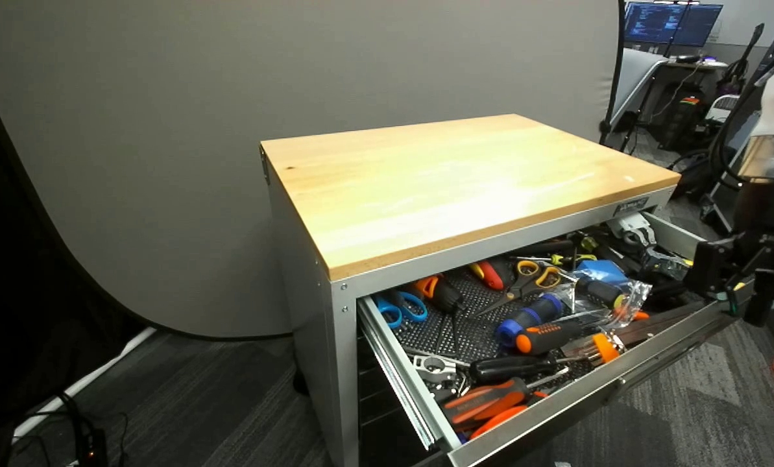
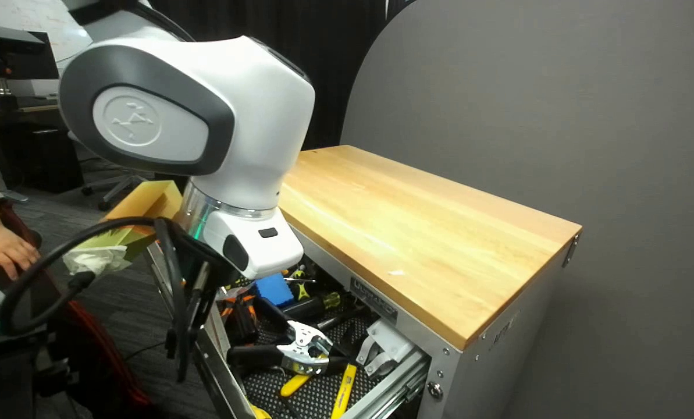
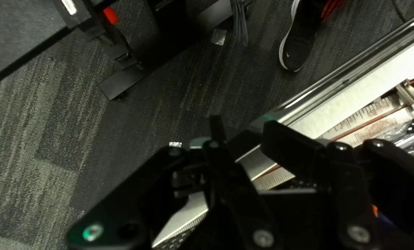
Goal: Put the screwdriver in the topmost drawer then close it
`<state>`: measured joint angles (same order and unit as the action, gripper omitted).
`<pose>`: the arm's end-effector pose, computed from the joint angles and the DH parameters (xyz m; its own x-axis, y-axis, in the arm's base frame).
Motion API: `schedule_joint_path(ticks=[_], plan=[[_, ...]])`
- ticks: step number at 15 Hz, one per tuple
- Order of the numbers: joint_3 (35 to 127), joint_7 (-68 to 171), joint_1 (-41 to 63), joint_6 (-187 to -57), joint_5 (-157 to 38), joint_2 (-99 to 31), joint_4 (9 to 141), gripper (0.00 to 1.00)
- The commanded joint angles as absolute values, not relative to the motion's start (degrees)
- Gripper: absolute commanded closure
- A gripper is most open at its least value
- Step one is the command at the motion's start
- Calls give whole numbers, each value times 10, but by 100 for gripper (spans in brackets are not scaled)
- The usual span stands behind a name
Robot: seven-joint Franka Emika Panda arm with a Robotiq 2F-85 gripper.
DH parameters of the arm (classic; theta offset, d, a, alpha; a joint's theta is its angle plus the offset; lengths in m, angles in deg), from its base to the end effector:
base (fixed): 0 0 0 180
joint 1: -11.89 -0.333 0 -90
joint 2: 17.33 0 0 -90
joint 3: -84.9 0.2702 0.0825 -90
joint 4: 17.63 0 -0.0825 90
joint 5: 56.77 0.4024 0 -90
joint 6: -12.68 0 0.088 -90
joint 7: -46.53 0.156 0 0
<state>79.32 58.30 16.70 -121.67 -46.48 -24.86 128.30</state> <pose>0.3982 -0.0667 0.0912 0.8097 -0.4804 -0.3370 -0.5099 -0.8603 0.0014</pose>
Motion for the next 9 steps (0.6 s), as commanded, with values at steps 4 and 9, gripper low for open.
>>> schedule_joint_path(ticks=[4,9], plan=[[802,569,167,-1277,-429,-278,1281,97],[807,560,170,-1320,-402,-281,1288,91]])
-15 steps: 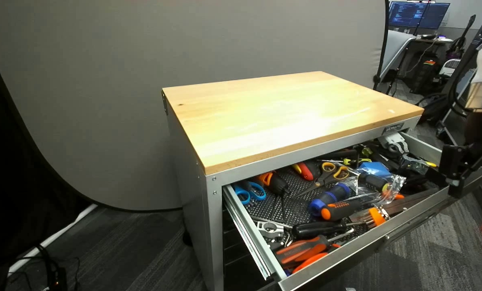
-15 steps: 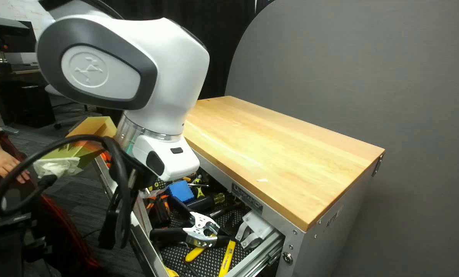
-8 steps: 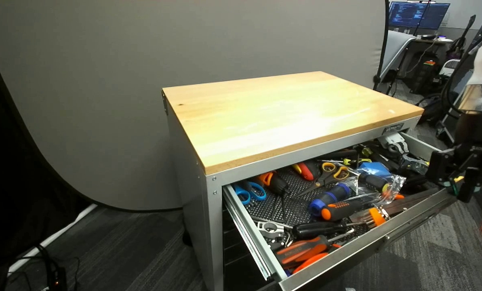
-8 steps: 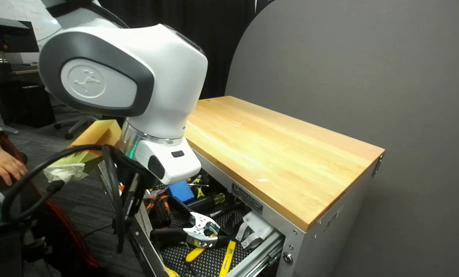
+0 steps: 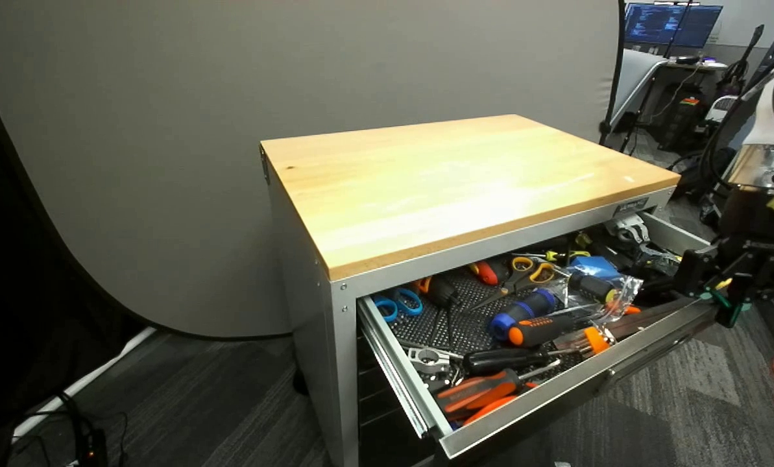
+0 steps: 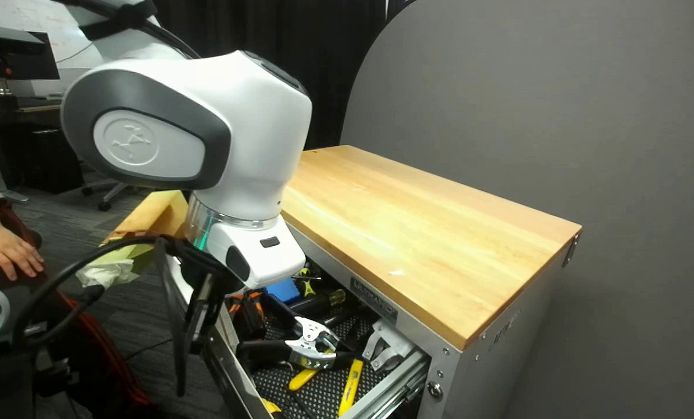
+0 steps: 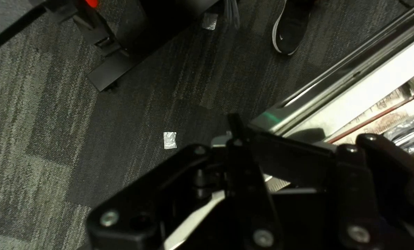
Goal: Put the screwdriver in the topmost drawer then close it
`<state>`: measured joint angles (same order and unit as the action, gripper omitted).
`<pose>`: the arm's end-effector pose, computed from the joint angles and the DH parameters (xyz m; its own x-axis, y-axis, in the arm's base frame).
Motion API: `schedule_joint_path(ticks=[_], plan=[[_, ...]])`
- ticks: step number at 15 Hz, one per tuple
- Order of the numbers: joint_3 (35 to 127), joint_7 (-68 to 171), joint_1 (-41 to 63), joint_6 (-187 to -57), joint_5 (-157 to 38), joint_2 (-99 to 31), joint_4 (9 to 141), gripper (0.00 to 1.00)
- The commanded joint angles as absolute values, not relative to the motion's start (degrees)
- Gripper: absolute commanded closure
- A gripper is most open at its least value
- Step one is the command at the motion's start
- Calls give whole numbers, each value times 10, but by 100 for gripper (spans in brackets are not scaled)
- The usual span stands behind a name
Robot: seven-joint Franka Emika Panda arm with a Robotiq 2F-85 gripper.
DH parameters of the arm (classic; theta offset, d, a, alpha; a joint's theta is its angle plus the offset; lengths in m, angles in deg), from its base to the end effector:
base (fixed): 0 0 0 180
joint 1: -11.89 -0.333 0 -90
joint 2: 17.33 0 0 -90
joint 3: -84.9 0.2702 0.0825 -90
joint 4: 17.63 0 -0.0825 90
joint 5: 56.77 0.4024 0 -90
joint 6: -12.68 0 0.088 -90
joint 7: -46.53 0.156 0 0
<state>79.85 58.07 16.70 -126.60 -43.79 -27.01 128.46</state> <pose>0.4030 -0.0654 0.0784 0.8063 -0.5107 -0.2984 -0.5399 -0.8415 -0.0186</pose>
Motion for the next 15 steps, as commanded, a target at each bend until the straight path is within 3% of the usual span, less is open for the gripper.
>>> schedule_joint_path(ticks=[1,9,15], plan=[[811,555,170,-1338,-386,-285,1287,91],[874,472,168,-1460,-243,-326,1242,91],[784,616,111,-1362,-510,-301,1241,89]])
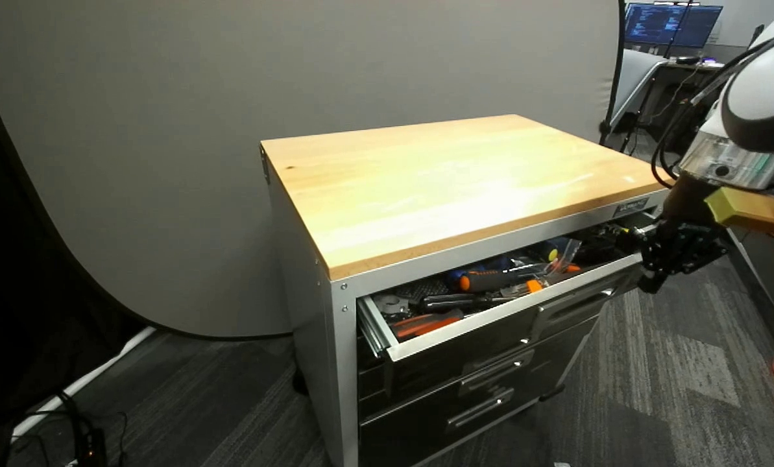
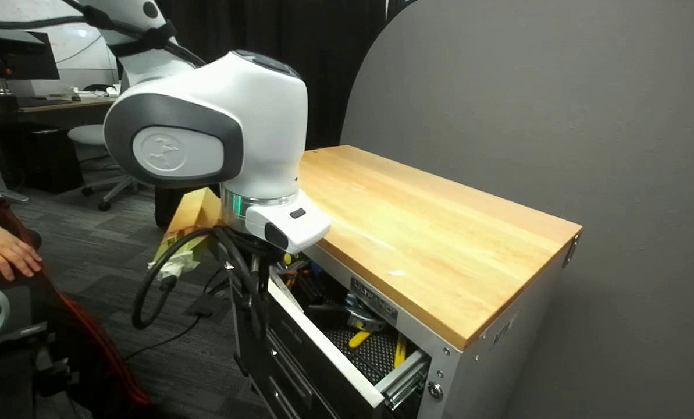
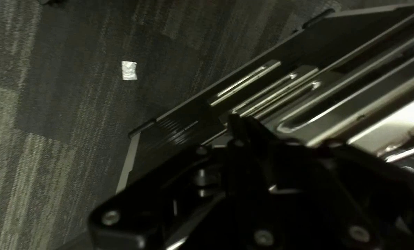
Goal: Put the screwdriver in the topmost drawer then close it
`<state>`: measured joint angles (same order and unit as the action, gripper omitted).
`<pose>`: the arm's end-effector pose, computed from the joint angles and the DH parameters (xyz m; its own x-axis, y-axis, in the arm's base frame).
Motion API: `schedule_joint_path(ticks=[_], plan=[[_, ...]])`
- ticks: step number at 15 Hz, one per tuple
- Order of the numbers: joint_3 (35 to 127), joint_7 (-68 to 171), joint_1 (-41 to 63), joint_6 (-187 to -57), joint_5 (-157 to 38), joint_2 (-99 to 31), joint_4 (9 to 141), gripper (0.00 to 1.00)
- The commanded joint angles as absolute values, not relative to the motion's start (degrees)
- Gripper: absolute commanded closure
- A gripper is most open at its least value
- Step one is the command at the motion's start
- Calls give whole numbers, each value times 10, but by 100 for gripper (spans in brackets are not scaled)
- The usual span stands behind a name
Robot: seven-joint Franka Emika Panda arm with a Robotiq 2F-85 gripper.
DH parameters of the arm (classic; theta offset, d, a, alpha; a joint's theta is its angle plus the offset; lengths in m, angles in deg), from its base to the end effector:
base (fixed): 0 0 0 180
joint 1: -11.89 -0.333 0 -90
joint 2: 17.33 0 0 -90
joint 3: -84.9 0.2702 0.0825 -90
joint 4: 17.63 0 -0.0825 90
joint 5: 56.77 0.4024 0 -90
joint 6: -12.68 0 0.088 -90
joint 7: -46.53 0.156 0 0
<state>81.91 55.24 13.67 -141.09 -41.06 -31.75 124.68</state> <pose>0.4595 -0.0436 0.0768 0.8845 -0.4605 -0.0750 -0.4658 -0.8809 -0.0842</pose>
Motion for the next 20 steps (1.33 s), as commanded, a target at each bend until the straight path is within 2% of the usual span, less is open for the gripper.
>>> schedule_joint_path(ticks=[1,3,5,6,8,9,12,16,20], plan=[[777,627,107,-1353,-535,-289,1245,67],[780,626,113,-1354,-556,-274,1249,64],[788,617,117,-1382,-557,-271,1250,50],[793,619,117,-1402,-549,-276,1249,83],[807,605,118,-1426,-531,-297,1239,87],[812,605,118,-1434,-528,-306,1235,94],[826,598,119,-1422,-519,-339,1214,100],[840,594,125,-1468,-486,-374,1193,95],[867,579,134,-1508,-436,-394,1168,96]])
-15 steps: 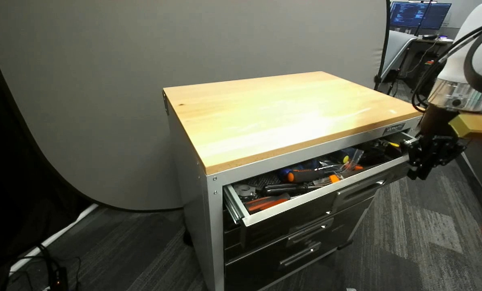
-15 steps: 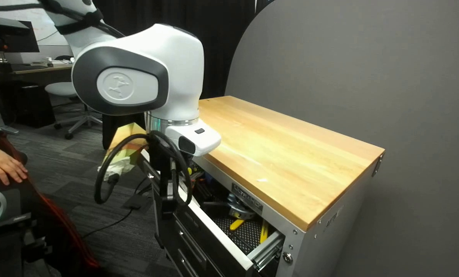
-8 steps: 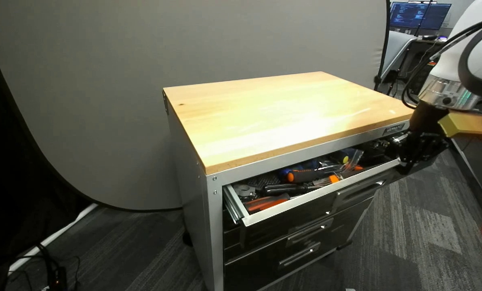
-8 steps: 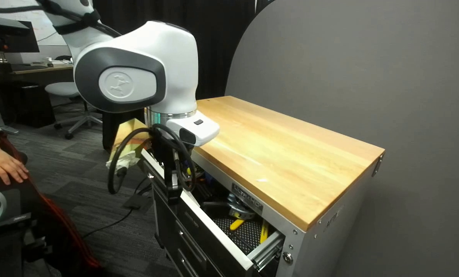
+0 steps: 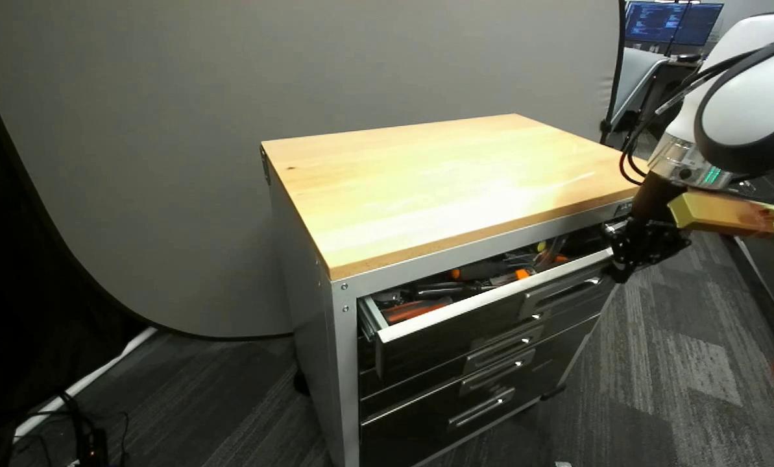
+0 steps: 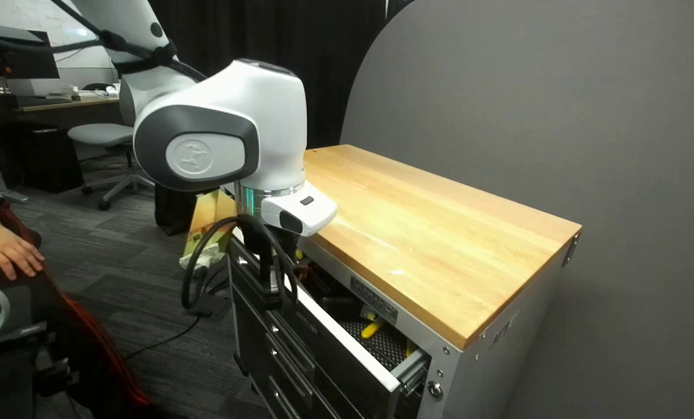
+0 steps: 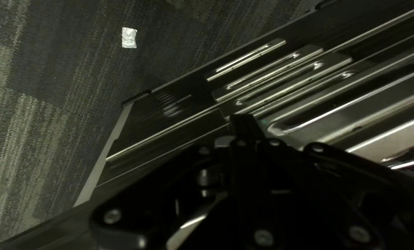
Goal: Put the screwdriver in the topmost drawer then close it
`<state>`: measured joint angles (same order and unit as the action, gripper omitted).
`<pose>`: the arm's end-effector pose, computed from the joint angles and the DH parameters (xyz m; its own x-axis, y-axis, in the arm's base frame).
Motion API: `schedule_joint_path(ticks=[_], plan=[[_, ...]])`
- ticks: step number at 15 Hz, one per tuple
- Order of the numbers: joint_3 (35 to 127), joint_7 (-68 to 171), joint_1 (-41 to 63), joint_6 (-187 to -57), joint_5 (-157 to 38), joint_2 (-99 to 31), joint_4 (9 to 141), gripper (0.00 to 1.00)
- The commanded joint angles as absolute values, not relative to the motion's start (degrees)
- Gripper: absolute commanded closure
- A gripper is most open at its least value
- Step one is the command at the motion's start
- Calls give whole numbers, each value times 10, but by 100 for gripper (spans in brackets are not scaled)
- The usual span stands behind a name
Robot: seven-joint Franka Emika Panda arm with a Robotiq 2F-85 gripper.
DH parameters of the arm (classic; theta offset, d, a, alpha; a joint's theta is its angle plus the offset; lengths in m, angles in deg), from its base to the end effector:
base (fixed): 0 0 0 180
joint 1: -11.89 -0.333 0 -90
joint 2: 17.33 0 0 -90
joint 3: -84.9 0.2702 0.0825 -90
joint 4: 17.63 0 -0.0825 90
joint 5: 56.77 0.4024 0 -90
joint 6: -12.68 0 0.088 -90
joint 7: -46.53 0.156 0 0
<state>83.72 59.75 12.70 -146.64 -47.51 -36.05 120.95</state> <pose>0.4889 -0.0226 0.0702 0.9150 -0.4032 0.0181 -0.4015 -0.9138 -0.0613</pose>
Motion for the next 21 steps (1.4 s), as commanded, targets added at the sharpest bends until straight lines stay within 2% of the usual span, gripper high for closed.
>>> schedule_joint_path(ticks=[1,10,12,13,14,15,18,21], plan=[[873,576,135,-1517,-427,-398,1161,95],[907,572,147,-1628,-404,-371,1181,95],[848,577,100,-1526,-473,-338,1187,94],[837,575,91,-1494,-498,-323,1188,90],[813,592,69,-1443,-540,-303,1183,69],[815,590,64,-1397,-568,-288,1174,68],[845,553,64,-1278,-605,-246,1128,44],[890,449,70,-1165,-538,-236,1044,22]])
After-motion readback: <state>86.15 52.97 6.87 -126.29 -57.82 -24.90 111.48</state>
